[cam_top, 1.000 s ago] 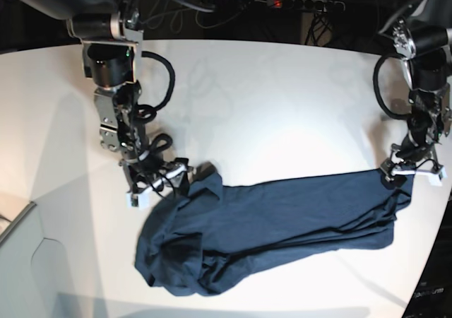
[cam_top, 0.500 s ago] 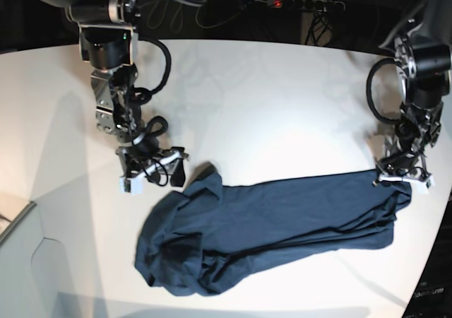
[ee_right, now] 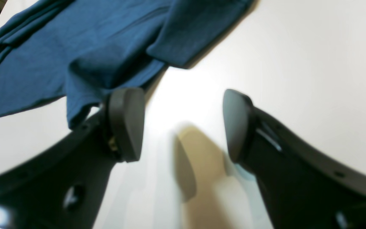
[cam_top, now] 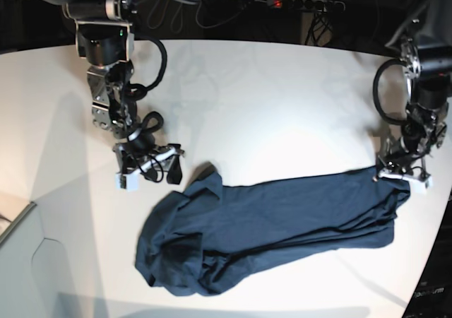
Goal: Layout the t-shirt on the table in an organized manner, then fold the t-shirt properly
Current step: 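Regrasp the shirt edge with the right gripper and pull it taut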
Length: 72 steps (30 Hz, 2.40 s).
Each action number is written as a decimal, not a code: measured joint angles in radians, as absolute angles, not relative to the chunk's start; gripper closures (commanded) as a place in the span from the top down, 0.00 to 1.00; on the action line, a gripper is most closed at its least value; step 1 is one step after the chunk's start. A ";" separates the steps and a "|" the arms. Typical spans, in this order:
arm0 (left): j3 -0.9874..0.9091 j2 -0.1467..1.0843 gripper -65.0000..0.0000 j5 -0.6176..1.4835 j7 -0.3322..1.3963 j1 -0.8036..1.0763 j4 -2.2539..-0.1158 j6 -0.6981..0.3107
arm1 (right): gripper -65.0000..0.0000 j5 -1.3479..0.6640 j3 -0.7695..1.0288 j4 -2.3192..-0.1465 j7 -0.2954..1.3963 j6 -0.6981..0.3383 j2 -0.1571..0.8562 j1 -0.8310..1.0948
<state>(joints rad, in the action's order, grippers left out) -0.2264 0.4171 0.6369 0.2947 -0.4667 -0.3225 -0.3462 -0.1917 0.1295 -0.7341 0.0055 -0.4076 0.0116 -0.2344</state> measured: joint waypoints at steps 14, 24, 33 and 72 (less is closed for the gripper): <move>-0.591 0.376 0.00 0.651 0.525 0.039 -1.019 -0.322 | 0.60 -0.179 0.131 -0.727 0.042 -0.396 -0.006 -0.271; -0.609 0.365 0.00 0.648 0.528 0.094 -1.025 -0.325 | 0.61 -0.170 -0.047 -0.725 0.054 -0.388 -0.054 -0.278; -0.609 0.365 0.00 0.648 0.522 0.103 -1.027 -0.326 | 0.51 -0.165 -0.054 -0.715 0.070 -0.388 -0.085 -0.290; -0.606 0.243 0.00 0.652 0.538 0.091 -1.147 -0.326 | 0.00 -0.154 0.176 -1.468 0.142 -0.371 0.050 0.401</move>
<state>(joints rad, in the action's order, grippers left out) -0.6060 0.2428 0.6518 0.5385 0.0914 -1.1473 -0.3260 -0.1539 0.1764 -1.4681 0.1417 -0.3706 0.0498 0.4011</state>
